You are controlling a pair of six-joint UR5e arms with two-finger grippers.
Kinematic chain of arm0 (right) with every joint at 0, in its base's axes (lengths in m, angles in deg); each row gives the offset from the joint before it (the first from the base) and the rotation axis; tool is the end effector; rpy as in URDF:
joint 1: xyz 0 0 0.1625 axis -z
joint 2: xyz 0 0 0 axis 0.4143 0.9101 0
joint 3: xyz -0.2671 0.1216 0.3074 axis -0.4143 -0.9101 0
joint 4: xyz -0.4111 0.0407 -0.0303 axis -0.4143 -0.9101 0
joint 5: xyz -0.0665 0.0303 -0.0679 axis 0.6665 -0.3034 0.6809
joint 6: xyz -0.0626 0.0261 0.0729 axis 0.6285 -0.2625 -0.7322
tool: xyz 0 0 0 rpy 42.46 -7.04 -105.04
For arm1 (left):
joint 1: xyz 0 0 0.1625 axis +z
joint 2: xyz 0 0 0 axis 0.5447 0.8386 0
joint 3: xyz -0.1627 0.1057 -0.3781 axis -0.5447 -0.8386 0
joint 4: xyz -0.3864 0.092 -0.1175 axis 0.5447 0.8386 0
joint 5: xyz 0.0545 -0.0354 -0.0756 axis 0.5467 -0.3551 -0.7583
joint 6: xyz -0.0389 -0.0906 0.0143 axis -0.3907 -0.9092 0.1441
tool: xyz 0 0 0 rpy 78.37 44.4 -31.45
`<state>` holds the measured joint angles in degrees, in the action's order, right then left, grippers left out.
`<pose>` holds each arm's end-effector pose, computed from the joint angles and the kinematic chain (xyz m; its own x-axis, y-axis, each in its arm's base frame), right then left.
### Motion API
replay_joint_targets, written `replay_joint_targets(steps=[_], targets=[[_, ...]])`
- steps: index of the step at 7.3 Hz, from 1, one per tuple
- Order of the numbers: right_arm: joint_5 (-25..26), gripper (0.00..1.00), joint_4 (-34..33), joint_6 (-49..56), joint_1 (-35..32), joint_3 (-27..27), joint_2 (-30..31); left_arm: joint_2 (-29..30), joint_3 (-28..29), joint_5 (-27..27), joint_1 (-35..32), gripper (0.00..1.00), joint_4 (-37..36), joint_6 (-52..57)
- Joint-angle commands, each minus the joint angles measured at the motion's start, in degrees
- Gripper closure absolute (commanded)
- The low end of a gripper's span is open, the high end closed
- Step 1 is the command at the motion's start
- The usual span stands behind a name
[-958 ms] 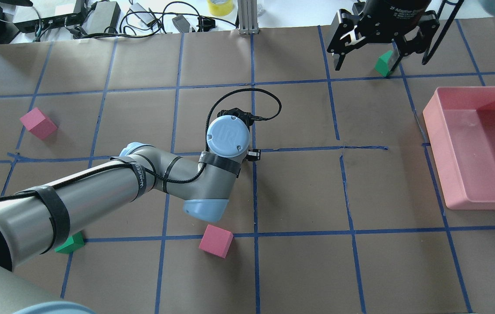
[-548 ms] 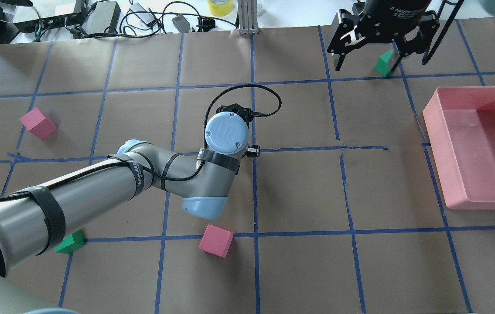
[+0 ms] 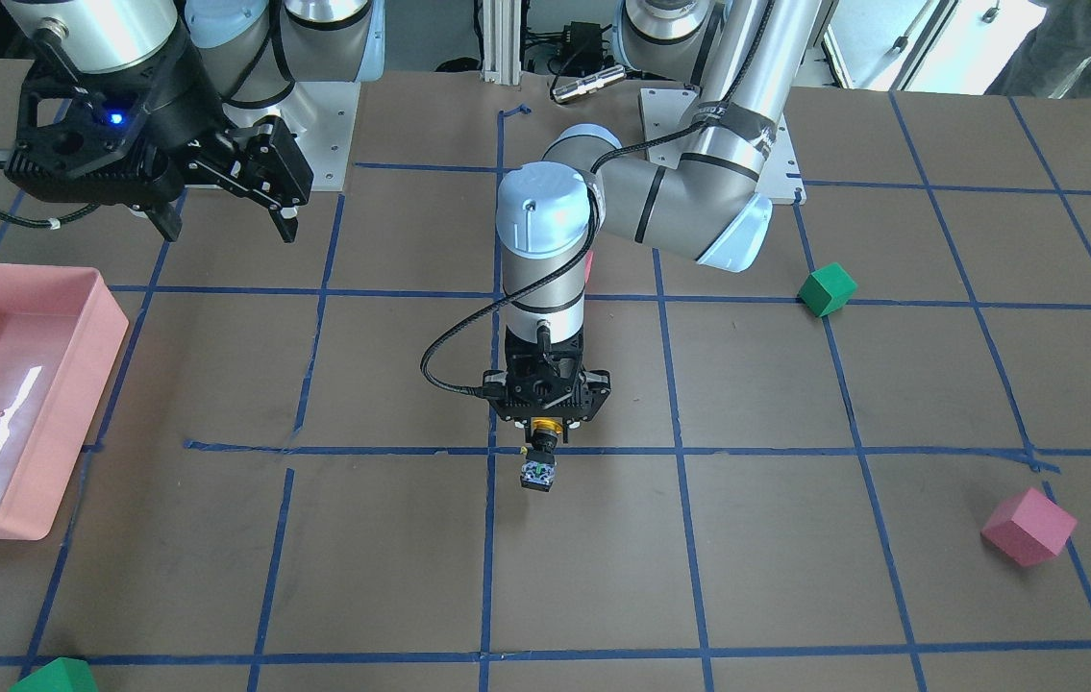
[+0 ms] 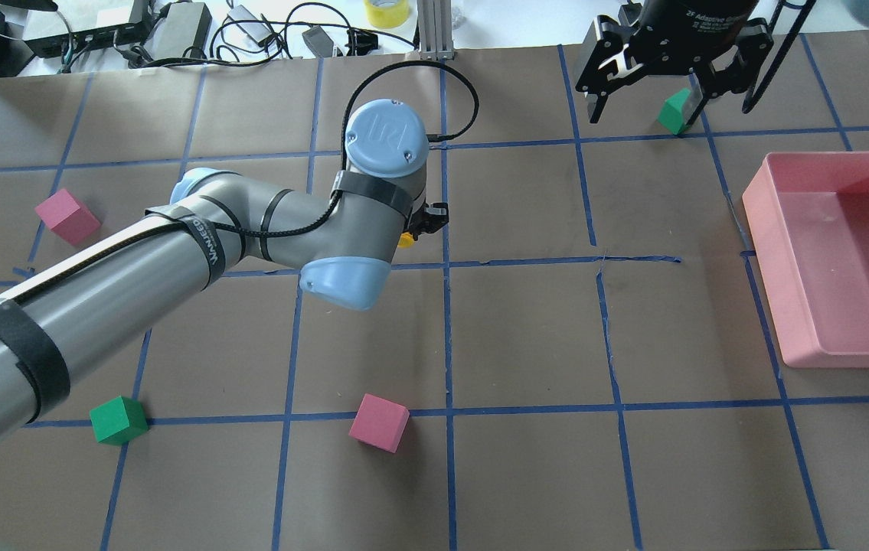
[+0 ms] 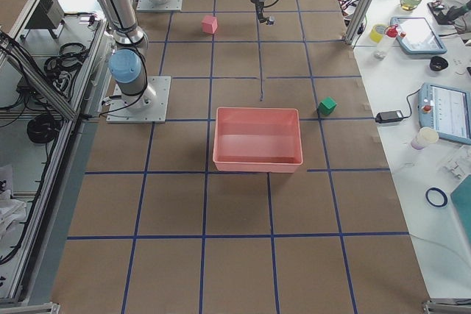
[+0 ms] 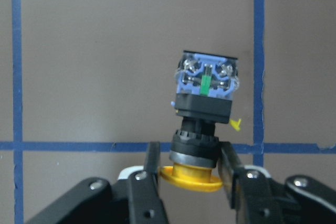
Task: Align button upright
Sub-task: 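Lift and rotate the button with the left gripper, lowering it upright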
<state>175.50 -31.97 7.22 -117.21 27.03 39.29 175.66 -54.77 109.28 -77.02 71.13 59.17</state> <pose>0.1637 -0.5158 0.5426 -0.9979 0.0290 -0.0586 0.0302 0.9994 -0.0184 -0.3228 -0.5294 0.2587 -0.9931 -0.1127 -0.0317 -0.1046 0.9759 -0.1916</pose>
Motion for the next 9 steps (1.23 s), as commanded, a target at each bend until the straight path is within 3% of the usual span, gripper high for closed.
replay_joint_targets(steps=[1,3,5,6,9], targets=[[0.0,0.0,0.0,0.1,0.0,0.0,0.0,-0.3,3.6,-12.1,4.0,1.0,7.7,-17.9],[0.0,0.0,0.0,0.0,0.0,0.0,0.0,0.0,4.5,-23.9,6.3,1.0,8.3,-39.1],[0.0,0.0,0.0,0.1,0.0,0.0,0.0,1.5,4.6,-42.6,12.2,1.0,8.0,-58.4],[0.0,0.0,0.0,0.1,0.0,0.0,0.0,2.3,3.8,-51.5,14.2,1.0,8.3,-60.6],[0.0,0.0,-0.2,-0.1,0.0,0.0,0.0,7.7,0.6,-62.2,14.7,1.0,8.0,-54.8]])
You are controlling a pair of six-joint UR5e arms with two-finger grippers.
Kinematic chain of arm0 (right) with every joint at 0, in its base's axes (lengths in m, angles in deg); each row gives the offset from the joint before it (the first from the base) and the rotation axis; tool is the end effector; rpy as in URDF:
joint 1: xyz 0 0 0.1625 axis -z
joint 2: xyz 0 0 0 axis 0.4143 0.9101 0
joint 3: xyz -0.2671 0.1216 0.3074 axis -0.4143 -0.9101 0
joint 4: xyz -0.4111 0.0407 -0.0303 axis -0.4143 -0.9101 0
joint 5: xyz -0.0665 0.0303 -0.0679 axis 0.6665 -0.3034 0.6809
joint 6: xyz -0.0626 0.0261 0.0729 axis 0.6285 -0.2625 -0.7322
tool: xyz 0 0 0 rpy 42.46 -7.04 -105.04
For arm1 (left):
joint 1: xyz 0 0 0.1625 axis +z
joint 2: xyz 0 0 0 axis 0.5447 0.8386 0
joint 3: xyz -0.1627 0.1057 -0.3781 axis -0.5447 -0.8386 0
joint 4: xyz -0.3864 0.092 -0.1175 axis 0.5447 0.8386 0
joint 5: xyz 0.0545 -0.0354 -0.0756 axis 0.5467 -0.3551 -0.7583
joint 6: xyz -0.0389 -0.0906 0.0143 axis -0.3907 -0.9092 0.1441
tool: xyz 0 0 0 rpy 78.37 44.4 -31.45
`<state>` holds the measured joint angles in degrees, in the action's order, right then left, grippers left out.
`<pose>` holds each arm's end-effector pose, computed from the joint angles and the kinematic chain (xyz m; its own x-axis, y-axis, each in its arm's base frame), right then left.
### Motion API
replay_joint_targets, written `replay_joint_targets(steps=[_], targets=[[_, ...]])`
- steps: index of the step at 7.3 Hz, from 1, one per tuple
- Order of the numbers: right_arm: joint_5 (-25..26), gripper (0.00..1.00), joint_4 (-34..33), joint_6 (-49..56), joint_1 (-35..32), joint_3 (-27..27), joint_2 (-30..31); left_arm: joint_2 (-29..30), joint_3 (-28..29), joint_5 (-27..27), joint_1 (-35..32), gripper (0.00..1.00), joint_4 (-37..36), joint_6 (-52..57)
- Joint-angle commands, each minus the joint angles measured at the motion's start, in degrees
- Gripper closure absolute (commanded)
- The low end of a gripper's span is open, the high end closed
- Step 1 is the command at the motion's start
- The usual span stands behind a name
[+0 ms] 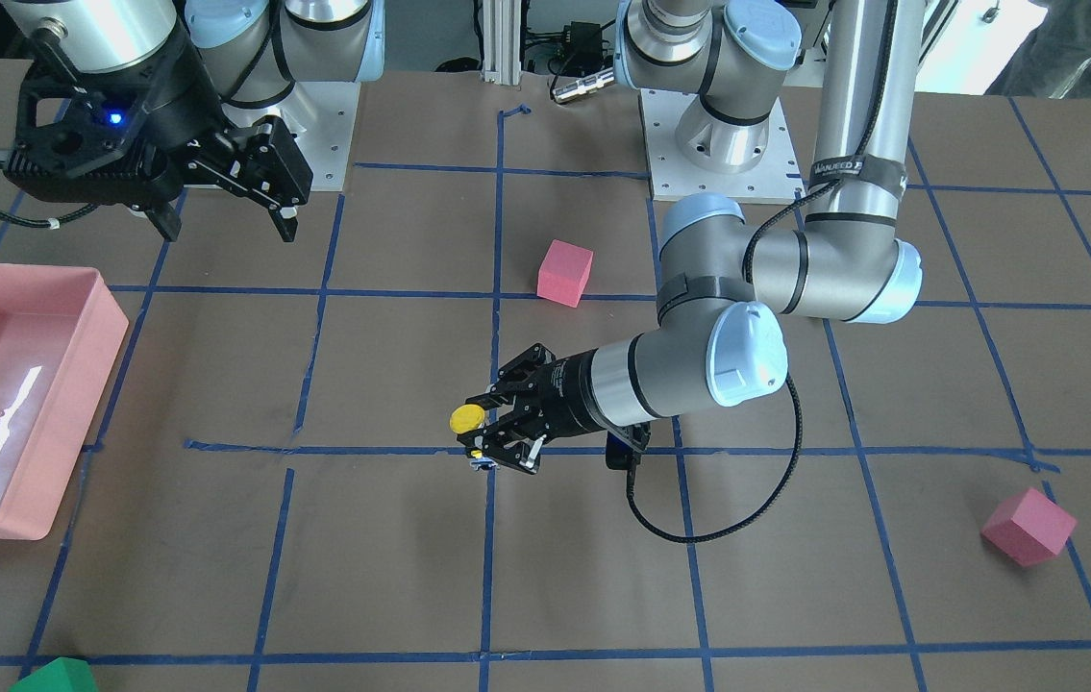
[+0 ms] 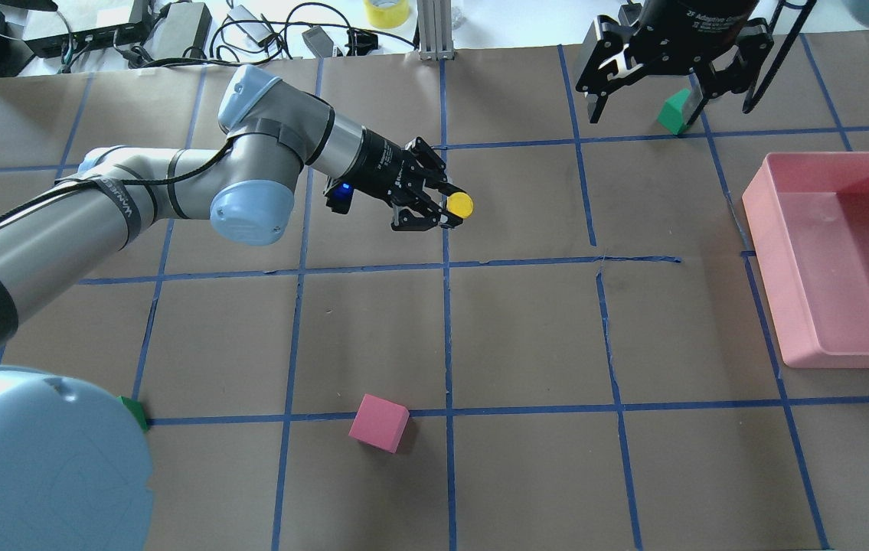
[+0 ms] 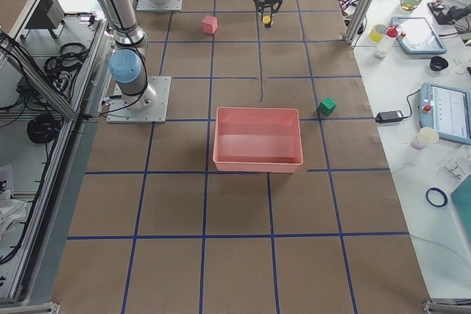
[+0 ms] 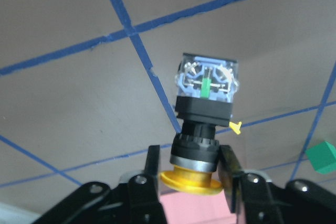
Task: Align button upright
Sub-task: 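Lift and rotate the button with the left gripper, lowering it upright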
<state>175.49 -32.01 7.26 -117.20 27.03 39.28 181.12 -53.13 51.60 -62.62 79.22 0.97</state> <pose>0.1636 -0.5160 0.5426 -0.9979 0.0285 -0.0588 0.0296 0.9994 -0.0189 -0.2699 -0.5883 0.2345 -0.1629 -0.9861 0.0330 -0.6141 0.1275 0.7789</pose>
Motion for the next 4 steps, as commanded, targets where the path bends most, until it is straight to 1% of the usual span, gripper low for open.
replay_joint_targets(steps=[1,2,3,4], targets=[[0.2,0.0,0.0,-0.1,0.0,0.0,0.0,3.8,-2.4,-4.6,0.4,1.0,0.0,7.5],[0.1,0.0,0.1,-0.1,0.0,0.0,0.0,3.4,-4.6,-3.6,2.0,1.0,0.2,9.8],[0.2,0.0,0.1,-0.1,0.0,0.0,0.0,3.4,-4.4,-3.7,4.5,1.0,0.4,10.1],[0.1,0.0,0.0,-0.1,0.0,0.0,0.0,4.1,-4.5,-3.9,4.6,1.0,0.3,9.7]])
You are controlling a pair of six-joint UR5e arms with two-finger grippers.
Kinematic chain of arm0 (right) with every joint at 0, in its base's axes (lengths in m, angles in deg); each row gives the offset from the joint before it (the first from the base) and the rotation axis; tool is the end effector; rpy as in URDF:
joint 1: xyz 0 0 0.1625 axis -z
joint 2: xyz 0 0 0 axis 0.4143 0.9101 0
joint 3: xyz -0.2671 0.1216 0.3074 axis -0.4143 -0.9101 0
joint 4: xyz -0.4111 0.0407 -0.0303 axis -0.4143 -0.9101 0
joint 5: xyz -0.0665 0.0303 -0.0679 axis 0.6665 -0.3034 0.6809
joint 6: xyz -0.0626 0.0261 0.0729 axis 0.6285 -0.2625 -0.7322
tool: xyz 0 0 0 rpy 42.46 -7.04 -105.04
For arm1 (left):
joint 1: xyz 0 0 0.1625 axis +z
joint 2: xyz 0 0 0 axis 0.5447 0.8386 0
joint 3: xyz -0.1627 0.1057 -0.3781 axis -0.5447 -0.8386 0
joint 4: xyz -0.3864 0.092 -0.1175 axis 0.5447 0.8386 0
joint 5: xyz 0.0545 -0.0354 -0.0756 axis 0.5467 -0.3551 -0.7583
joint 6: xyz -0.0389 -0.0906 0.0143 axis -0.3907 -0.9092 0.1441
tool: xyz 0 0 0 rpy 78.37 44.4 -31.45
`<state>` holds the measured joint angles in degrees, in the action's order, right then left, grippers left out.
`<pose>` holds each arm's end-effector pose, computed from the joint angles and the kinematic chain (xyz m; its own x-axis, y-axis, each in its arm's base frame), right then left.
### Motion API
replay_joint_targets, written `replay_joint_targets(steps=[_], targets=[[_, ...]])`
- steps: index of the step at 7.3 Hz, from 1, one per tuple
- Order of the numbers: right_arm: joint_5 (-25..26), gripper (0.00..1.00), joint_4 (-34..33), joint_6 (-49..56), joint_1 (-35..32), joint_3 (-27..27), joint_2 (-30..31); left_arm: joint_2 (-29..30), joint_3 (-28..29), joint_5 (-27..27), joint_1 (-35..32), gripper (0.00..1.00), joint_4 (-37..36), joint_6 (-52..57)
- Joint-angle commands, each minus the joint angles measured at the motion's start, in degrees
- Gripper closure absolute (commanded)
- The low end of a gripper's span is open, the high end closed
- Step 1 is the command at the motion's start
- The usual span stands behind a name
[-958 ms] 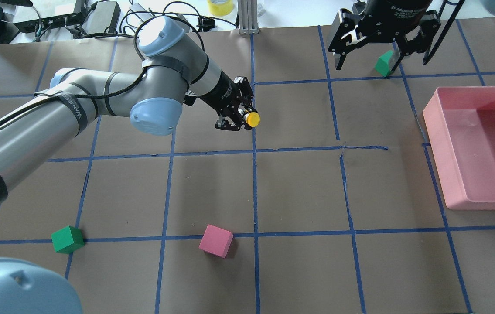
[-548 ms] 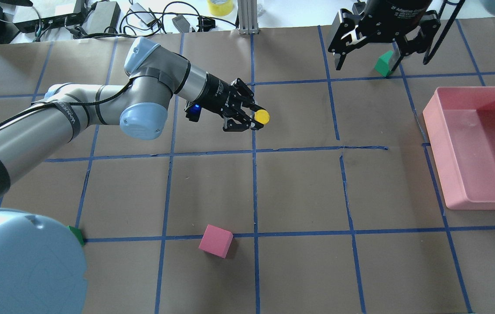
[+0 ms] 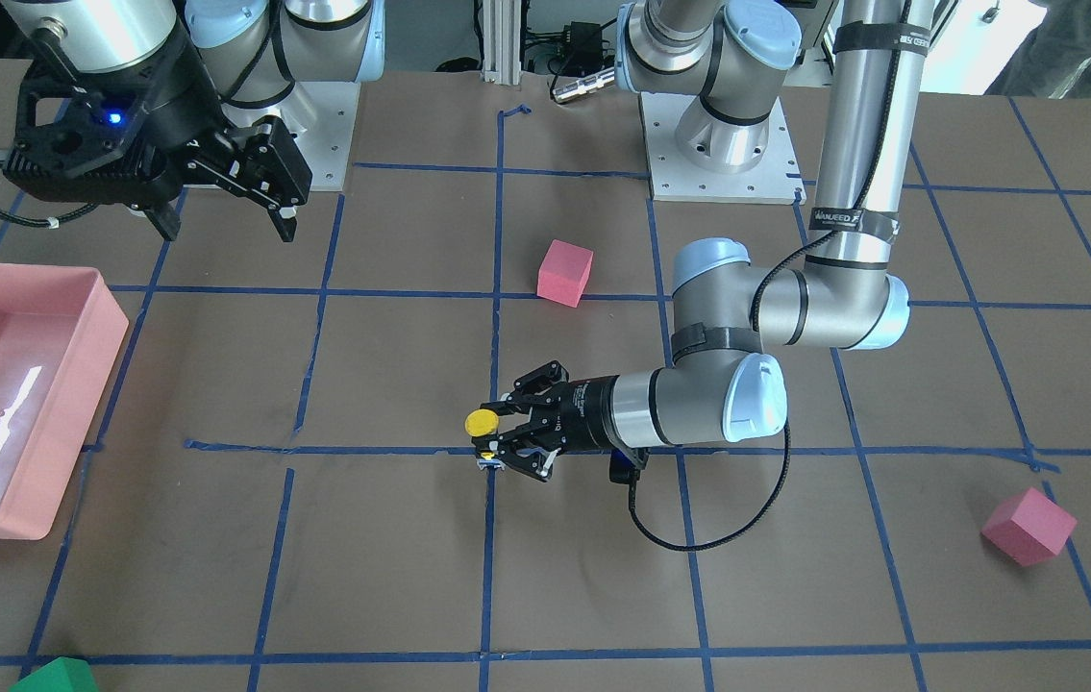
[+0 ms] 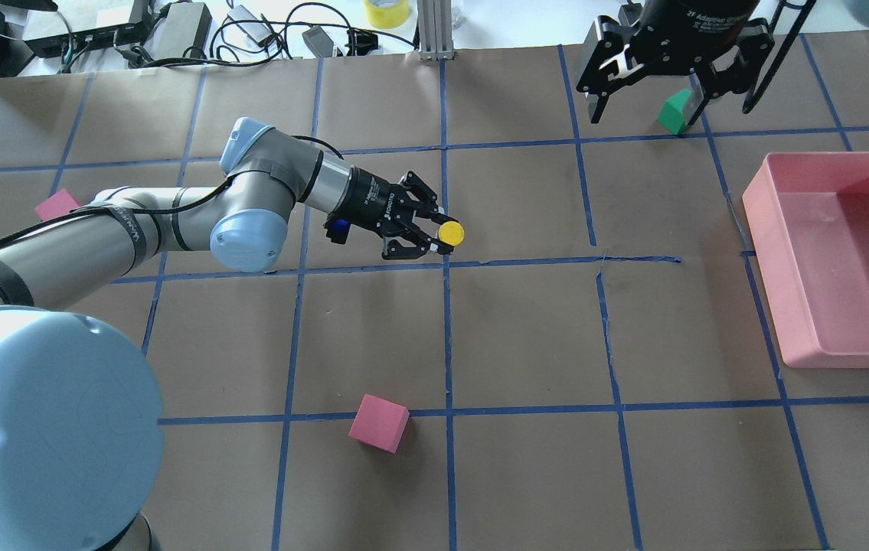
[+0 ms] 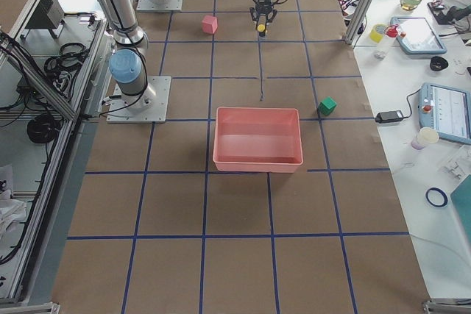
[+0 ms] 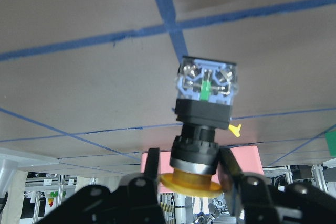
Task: Align button upright
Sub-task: 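Lift and rotate the button with the left gripper, lowering it upright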
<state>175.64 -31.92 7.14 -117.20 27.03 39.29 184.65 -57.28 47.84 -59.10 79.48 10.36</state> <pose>0.1633 -0.5158 0.5425 -0.9980 0.0307 -0.0561 0.0317 0.9993 -0.0176 -0.2364 -0.5828 0.1739 -0.1886 -0.9815 0.0340 -0.5495 0.1342 0.8247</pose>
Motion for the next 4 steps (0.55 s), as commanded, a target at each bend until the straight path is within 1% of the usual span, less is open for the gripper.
replay_joint_targets(steps=[1,3,4], targets=[[0.0,0.0,-0.1,0.1,0.0,0.0,0.0,0.8,-0.2,-0.6,1.1,1.0,0.0,0.3],[0.0,0.0,-0.1,0.1,0.0,0.0,0.0,1.6,-0.2,-0.9,1.1,1.0,-0.4,0.1],[0.0,0.0,-0.1,0.1,0.0,0.0,0.0,1.8,-0.2,-0.9,1.0,0.77,-0.4,0.0]])
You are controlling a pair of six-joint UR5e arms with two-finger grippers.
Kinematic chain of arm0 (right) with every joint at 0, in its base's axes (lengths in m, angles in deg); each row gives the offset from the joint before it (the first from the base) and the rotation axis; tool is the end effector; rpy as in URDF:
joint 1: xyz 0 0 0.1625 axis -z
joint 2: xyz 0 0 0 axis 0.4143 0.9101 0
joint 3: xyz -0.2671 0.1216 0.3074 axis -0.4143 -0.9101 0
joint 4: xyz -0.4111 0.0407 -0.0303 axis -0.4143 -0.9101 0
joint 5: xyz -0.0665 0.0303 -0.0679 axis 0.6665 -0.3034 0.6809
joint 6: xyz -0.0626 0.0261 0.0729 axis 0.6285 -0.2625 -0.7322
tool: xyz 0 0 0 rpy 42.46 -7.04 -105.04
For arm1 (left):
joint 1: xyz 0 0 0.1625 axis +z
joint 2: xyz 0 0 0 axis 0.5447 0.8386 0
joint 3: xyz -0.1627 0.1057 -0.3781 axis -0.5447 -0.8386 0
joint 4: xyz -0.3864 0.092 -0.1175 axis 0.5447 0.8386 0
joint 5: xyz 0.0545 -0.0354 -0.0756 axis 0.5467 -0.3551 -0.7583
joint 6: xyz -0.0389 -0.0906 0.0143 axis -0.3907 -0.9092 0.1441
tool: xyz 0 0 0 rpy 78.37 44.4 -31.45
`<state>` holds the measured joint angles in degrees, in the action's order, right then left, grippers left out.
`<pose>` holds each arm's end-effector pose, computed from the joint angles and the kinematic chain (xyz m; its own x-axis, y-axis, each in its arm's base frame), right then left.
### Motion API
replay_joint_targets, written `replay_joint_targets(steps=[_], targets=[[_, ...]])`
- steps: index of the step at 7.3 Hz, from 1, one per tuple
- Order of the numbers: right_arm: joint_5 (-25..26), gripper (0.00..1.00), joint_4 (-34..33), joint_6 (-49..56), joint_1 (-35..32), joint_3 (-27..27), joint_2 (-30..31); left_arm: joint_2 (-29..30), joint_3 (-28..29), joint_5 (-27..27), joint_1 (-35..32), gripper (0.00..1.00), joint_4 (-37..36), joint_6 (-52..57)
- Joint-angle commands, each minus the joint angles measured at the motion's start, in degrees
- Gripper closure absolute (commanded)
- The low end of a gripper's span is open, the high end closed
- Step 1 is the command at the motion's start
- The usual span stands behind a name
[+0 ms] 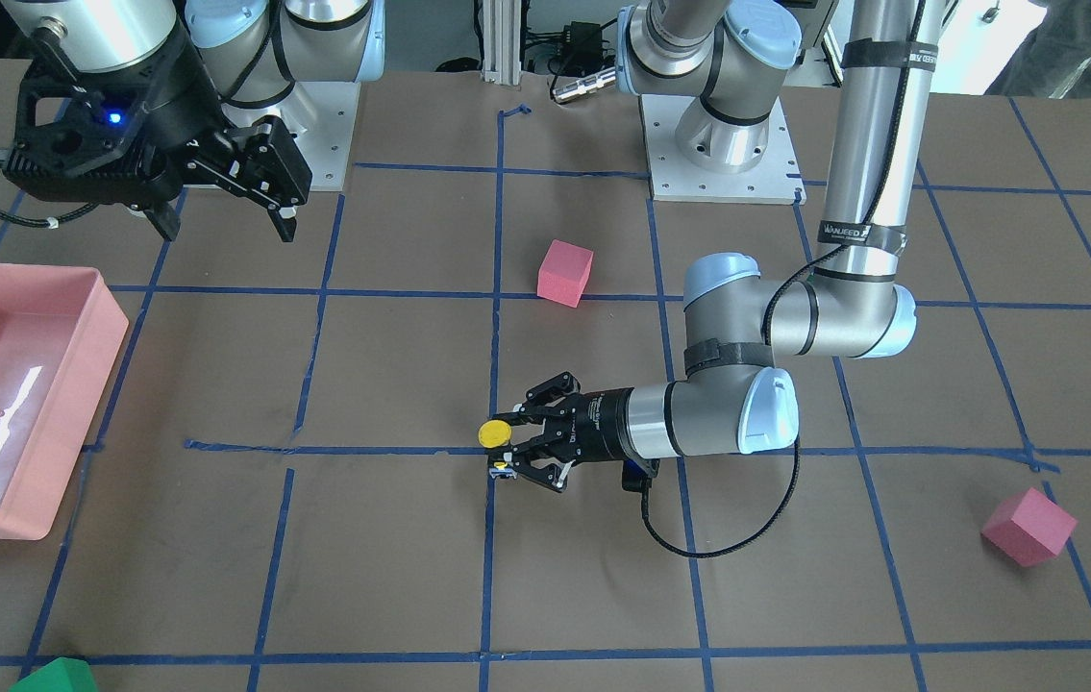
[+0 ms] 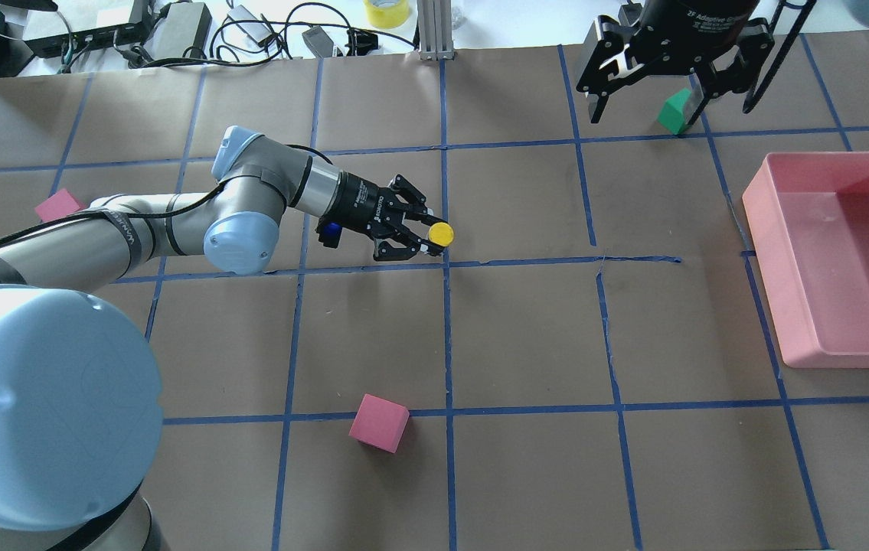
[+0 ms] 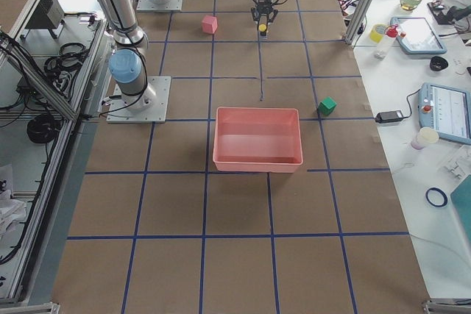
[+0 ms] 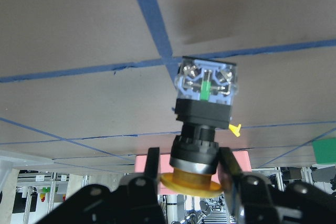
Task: Align button upright
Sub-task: 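Lift and rotate the button with the left gripper, lowering it upright, then open the left gripper and withdraw it from the upright button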
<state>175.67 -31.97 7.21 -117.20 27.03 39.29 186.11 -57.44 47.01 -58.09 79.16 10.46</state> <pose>0.1633 -0.5158 0.5426 -0.9980 0.0295 -0.0557 0.0305 0.9994 -0.0186 -0.2269 -0.5867 0.1595 -0.1691 -0.9855 0.0152 -0.5404 0.1056 0.8348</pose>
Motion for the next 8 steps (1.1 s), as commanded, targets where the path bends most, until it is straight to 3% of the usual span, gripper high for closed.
replay_joint_targets(steps=[1,2,3,4,5,6,7,8], targets=[[0.0,0.0,0.1,0.0,0.0,0.0,0.0,0.4,0.1,0.0,0.0,0.38,-0.1,-0.1],[0.0,0.0,0.0,0.0,0.0,0.0,0.0,0.4,0.2,0.1,-0.1,0.1,-0.2,-0.1],[-0.1,0.0,0.0,0.0,0.0,0.0,0.0,-0.1,1.1,1.2,-0.1,0.0,-0.4,0.4],[-0.1,0.0,0.0,0.0,0.0,0.0,0.0,-1.8,4.6,5.2,-0.4,0.0,0.4,-0.1],[-0.1,0.0,0.0,0.0,0.0,0.0,0.0,-4.7,10.1,11.4,-1.9,0.0,6.9,-0.2],[-0.1,0.0,0.0,-0.1,0.0,0.0,0.0,-7.1,16.7,14.2,-3.2,0.0,17.5,0.5],[-0.1,0.0,0.1,-0.1,0.0,0.0,0.0,-9.4,21.0,19.3,-3.8,0.0,23.4,1.4],[-0.1,0.0,0.0,-0.1,0.0,0.0,0.0,-13.0,22.5,22.9,-4.9,0.0,24.3,2.5]])
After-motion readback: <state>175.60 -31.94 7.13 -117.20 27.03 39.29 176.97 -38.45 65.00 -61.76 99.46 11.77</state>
